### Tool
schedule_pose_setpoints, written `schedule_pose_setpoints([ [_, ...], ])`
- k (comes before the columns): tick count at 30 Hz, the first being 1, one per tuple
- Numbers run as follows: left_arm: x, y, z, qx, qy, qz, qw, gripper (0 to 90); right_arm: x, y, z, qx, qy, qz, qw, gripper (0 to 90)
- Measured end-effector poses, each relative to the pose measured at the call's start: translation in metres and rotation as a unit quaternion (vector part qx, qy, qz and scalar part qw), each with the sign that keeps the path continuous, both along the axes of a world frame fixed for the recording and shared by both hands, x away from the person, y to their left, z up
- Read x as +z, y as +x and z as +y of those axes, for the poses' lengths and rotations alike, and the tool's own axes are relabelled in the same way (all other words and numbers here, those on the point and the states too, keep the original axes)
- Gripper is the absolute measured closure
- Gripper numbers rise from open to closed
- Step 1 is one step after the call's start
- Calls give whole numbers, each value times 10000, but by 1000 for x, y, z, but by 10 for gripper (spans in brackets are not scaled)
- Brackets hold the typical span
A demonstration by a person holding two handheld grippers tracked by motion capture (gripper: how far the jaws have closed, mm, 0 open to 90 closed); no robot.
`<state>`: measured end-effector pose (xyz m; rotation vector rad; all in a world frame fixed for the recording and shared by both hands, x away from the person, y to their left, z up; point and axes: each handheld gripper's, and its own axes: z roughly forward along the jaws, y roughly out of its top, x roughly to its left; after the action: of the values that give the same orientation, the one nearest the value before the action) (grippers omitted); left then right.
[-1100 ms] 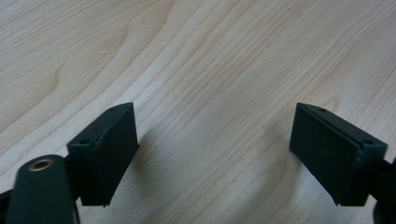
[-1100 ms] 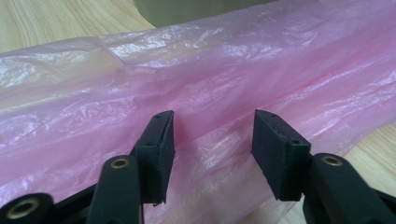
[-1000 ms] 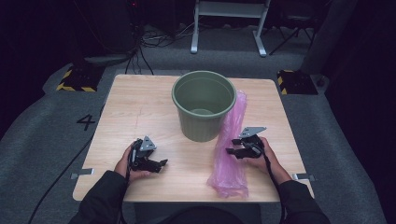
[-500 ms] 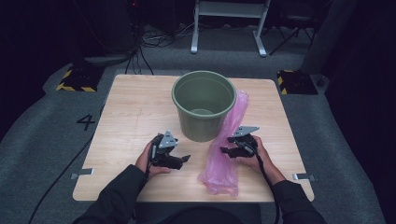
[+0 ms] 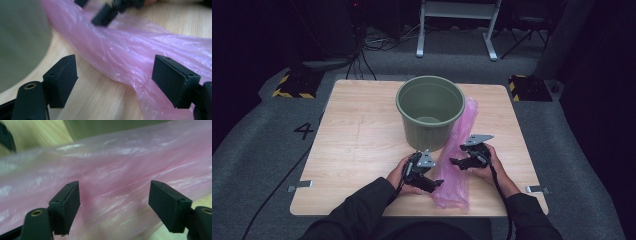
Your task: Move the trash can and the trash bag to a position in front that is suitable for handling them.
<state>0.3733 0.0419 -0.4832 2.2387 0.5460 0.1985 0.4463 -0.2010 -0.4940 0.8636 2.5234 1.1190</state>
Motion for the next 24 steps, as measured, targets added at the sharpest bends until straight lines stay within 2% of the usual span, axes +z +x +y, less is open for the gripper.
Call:
schedule_pose_setpoints([
  [1, -1, 0, -1, -20, 117, -4, 9999, 211, 2, 0, -2, -37, 29, -45, 10000, 244],
  [4, -7, -1, -2, 24, 217, -3, 9998, 213, 9, 2, -11, -164, 164, -134, 9996, 227],
  [7, -10, 1, -1, 30, 207, 70, 9998, 218, 13, 4, -16, -267, 247, -185, 9992, 225],
  [8, -12, 1, -1, 42, 298, 82, 9995, 220, 17, 8, -21, -397, 292, -260, 9984, 214],
  [10, -14, 0, -1, 41, 331, 98, 9994, 220, 19, 12, -24, -517, 283, -348, 9977, 212],
  [12, -16, 1, 0, 3, 351, 84, 9993, 219, 21, 16, -25, -583, 283, -318, 9974, 203],
  [14, -16, -1, 4, -11, 387, 80, 9992, 218, 24, 28, -26, -782, 274, -353, 9959, 206],
  [16, -17, 0, 5, -15, 362, 76, 9993, 215, 25, 34, -26, -854, 234, -326, 9955, 204],
  [17, -18, 0, 10, -50, 343, 34, 9994, 210, 23, 45, -25, -938, 232, -257, 9950, 210],
  [18, -18, 0, 10, -50, 343, 34, 9994, 210, 23, 45, -25, -938, 232, -257, 9950, 210],
  [19, -18, 0, 14, -27, 296, 35, 9996, 205, 19, 56, -22, -1039, 162, -95, 9944, 206],
  [22, -18, 0, 20, -5, 295, 38, 9996, 199, 14, 62, -19, -1114, -24, -107, 9937, 208],
  [23, -19, 1, 24, -5, 272, 29, 9996, 197, 7, 69, -17, -1211, -79, 64, 9926, 205],
  [24, -19, 1, 24, -5, 272, 29, 9996, 197, 7, 69, -17, -1211, -79, 64, 9926, 205],
])
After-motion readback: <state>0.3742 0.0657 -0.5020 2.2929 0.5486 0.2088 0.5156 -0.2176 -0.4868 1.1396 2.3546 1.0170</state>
